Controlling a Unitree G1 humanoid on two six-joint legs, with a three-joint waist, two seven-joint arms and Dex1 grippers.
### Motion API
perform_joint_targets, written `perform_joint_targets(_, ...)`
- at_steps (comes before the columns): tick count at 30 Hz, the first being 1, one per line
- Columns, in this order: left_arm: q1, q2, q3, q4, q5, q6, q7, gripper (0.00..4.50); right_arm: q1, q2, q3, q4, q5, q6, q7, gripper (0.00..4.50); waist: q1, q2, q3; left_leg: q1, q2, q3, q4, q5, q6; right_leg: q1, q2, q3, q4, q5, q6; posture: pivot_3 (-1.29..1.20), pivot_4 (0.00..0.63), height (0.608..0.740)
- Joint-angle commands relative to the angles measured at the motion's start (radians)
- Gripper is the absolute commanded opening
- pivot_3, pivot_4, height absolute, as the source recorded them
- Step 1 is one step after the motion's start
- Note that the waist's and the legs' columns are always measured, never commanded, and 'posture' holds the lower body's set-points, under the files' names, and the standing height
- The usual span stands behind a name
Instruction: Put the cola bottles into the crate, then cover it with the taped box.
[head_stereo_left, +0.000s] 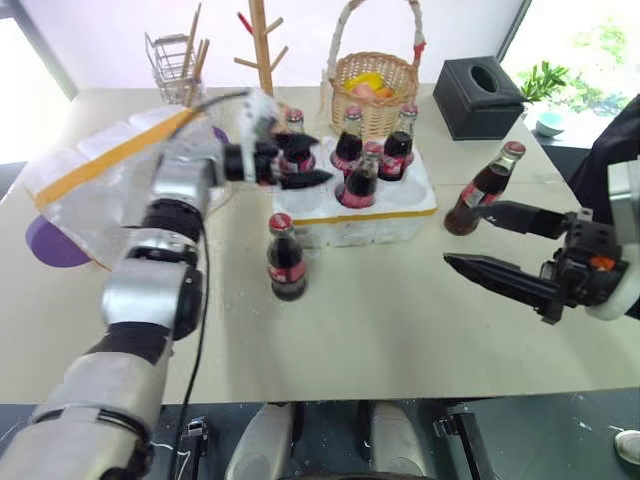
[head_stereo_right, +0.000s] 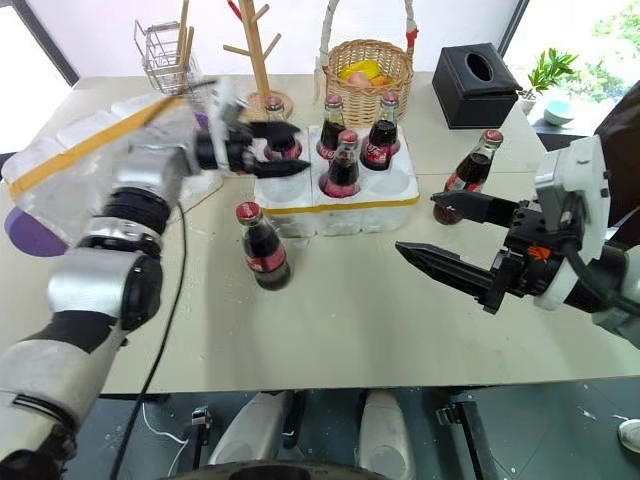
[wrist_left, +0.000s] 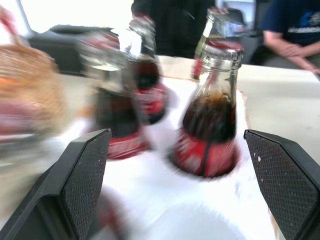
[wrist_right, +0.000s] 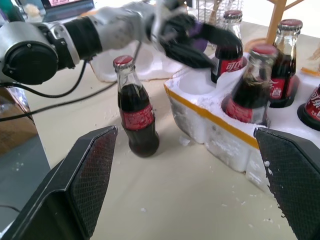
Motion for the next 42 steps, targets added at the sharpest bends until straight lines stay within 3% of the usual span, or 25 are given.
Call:
perform_joint_targets(1,0.092,0.104,0.041,-0.218,-0.064,0.127,-0.029,4.44,-0.03,-0.004,0.02,0.009,-0.025,-0.025,0.023,4.5,-0.008,0.0,0.0,0.0,0.0,0.0,0.0,0.0,0.0,0.0,0.0,0.0,0.0,0.0,0.0,0.0,0.15,0.734)
perform_joint_targets(4,0.367,0.288,0.053,-0.578,-0.121,0.259,-0.111,4.44,-0.044,-0.005,0.044,0.034,-0.05,-0.023,0.06,4.5,-0.024,0.001,0.0,0.001,0.0,0.0,-0.001,0.0,0.0,0.0,0.0,0.002,0.0,0.0,0.0,0.0,0.15,0.734)
perform_joint_targets(7,0.602,0.403,0.072,-0.83,-0.163,0.303,-0.134,4.44,-0.068,-0.012,0.072,0.058,-0.072,-0.021,0.092,4.5,-0.032,0.001,0.0,0.003,0.0,0.001,-0.005,0.0,0.0,-0.001,-0.001,0.004,0.0,0.0,-0.001,0.0,0.15,0.734)
perform_joint_targets(10,0.731,0.432,0.117,-0.982,-0.235,0.403,-0.085,4.44,-0.109,-0.017,0.107,0.086,-0.09,-0.021,0.113,4.5,-0.008,0.002,0.0,0.002,0.0,0.0,-0.004,0.0,-0.001,0.0,-0.001,0.003,-0.001,0.0,-0.002,0.0,0.15,0.734)
perform_joint_targets(14,0.828,0.381,0.122,-1.131,-0.314,0.487,0.017,4.44,-0.151,-0.016,0.147,0.111,-0.116,-0.012,0.133,4.5,0.0,0.002,-0.001,0.003,0.005,0.004,-0.003,-0.001,-0.005,0.004,-0.002,0.002,-0.003,-0.001,-0.007,0.0,0.15,0.734)
perform_joint_targets(19,0.865,0.318,0.083,-1.207,-0.362,0.524,0.093,4.44,-0.174,-0.019,0.153,0.128,-0.118,0.006,0.143,4.5,-0.007,0.002,-0.001,0.003,0.008,0.006,-0.003,0.0,-0.002,0.003,-0.001,0.002,-0.003,-0.001,-0.007,0.0,0.15,0.734)
perform_joint_targets(30,0.78,0.221,-0.045,-1.139,-0.337,0.488,0.157,4.44,-0.169,-0.004,0.131,0.094,-0.095,0.038,0.119,4.5,-0.007,0.003,-0.001,0.002,0.009,0.008,-0.003,0.001,-0.002,0.002,0.0,0.002,-0.002,-0.001,-0.008,0.0,0.15,0.734)
perform_joint_targets(33,0.774,0.228,-0.05,-1.131,-0.345,0.488,0.142,3.63,-0.152,-0.002,0.118,0.076,-0.084,0.041,0.114,4.5,-0.007,0.003,-0.001,0.003,0.009,0.008,-0.003,0.001,-0.002,0.002,0.0,0.002,-0.002,-0.001,-0.008,0.0,0.15,0.734)
perform_joint_targets(35,0.769,0.259,-0.051,-1.13,-0.351,0.5,0.112,2.59,-0.136,-0.002,0.11,0.057,-0.081,0.04,0.121,4.5,-0.007,0.003,-0.001,0.002,0.009,0.008,-0.004,0.001,-0.002,0.002,0.0,0.002,-0.002,-0.001,-0.008,0.0,0.15,0.734)
perform_joint_targets(36,0.767,0.272,-0.05,-1.129,-0.353,0.506,0.103,2.34,-0.13,-0.002,0.108,0.051,-0.081,0.038,0.123,4.5,-0.008,0.003,-0.001,0.002,0.009,0.008,-0.004,0.001,-0.002,0.001,0.0,0.002,-0.003,-0.001,-0.008,0.0,0.15,0.734)
perform_joint_targets(42,0.704,0.415,0.034,-1.124,-0.491,0.635,-0.008,2.34,-0.096,-0.012,0.097,0.027,-0.083,0.04,0.152,4.5,-0.009,0.004,0.0,0.002,0.01,0.009,-0.004,0.001,-0.002,0.0,0.003,0.002,-0.003,-0.001,-0.008,0.0,0.15,0.734)
